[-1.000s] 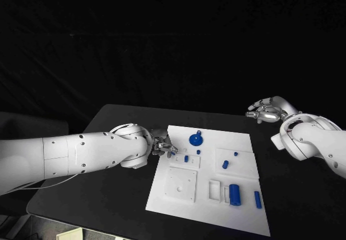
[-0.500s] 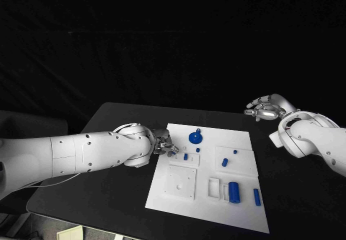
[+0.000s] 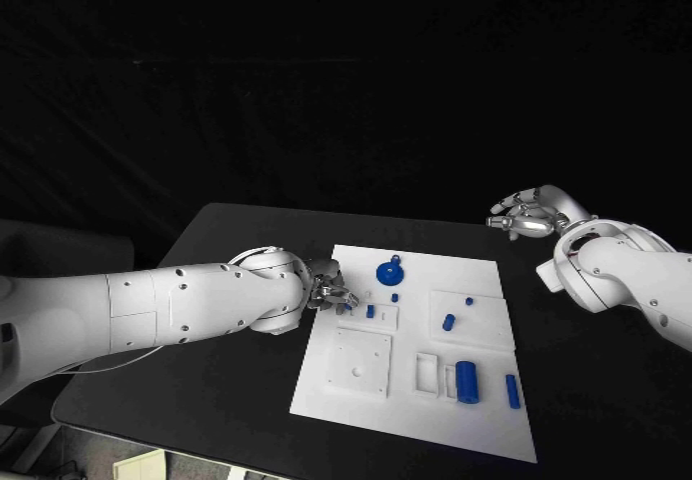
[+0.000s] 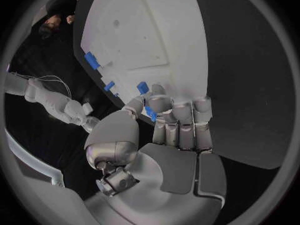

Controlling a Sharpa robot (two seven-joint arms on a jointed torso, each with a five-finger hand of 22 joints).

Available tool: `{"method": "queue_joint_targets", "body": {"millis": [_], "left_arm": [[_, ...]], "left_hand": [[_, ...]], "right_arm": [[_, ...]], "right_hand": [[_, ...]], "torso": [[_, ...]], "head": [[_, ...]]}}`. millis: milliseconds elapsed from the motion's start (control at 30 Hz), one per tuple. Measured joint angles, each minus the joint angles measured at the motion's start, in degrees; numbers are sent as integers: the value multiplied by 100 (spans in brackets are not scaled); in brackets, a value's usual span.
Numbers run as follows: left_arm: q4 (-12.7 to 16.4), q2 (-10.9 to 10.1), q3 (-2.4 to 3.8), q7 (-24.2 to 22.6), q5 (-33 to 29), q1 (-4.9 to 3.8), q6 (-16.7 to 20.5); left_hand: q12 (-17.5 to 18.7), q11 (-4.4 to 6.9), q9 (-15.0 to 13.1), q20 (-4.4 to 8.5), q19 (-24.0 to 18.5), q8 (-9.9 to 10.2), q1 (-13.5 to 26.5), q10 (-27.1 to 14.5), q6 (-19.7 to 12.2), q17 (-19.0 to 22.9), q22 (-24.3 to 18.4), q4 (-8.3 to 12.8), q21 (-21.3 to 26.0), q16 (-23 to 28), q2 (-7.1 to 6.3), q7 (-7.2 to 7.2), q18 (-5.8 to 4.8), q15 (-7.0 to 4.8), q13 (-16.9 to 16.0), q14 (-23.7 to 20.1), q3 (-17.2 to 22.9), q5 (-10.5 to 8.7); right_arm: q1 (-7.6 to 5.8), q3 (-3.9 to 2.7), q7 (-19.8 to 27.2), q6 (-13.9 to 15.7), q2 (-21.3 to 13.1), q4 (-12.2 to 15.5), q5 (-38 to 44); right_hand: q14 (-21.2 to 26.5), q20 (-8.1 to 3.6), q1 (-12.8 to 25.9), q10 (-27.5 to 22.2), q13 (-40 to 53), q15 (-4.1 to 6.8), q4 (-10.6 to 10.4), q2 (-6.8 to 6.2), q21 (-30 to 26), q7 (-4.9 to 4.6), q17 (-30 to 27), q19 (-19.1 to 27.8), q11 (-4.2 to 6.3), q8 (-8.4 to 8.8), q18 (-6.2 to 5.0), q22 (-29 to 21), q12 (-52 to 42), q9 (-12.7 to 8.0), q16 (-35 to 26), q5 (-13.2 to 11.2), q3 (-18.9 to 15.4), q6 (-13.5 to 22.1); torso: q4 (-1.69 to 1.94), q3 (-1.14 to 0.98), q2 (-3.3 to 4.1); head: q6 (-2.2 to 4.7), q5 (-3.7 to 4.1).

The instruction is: Assemble the parts on the task board

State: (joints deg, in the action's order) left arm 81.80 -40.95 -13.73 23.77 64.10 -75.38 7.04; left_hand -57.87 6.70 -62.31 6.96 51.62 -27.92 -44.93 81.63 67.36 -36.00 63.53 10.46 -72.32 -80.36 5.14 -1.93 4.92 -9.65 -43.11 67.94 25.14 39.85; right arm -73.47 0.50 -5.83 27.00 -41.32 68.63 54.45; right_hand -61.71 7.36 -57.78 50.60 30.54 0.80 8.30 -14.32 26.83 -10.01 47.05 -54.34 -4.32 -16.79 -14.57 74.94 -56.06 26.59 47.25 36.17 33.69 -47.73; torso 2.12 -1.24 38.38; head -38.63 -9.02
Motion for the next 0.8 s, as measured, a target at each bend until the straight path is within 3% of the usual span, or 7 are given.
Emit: {"method": "queue_joint_targets", "body": {"millis": [800], "left_arm": [[-99,117,1,-30,95,38,-88]], "left_hand": [[0,5,-38,0,0,23,-1,-27,-13,1,4,-3,0,0,-1,8,0,-18,5,-18,3,-35]], "right_arm": [[0,0,3,-11,-5,8,-2]], "right_hand": [[0,0,0,0,-10,0,0,0,0,9,-5,0,0,0,0,-1,0,1,0,0,0,9]], "torso": [[0,-3,-1]], "head": [[-45,29]]}}
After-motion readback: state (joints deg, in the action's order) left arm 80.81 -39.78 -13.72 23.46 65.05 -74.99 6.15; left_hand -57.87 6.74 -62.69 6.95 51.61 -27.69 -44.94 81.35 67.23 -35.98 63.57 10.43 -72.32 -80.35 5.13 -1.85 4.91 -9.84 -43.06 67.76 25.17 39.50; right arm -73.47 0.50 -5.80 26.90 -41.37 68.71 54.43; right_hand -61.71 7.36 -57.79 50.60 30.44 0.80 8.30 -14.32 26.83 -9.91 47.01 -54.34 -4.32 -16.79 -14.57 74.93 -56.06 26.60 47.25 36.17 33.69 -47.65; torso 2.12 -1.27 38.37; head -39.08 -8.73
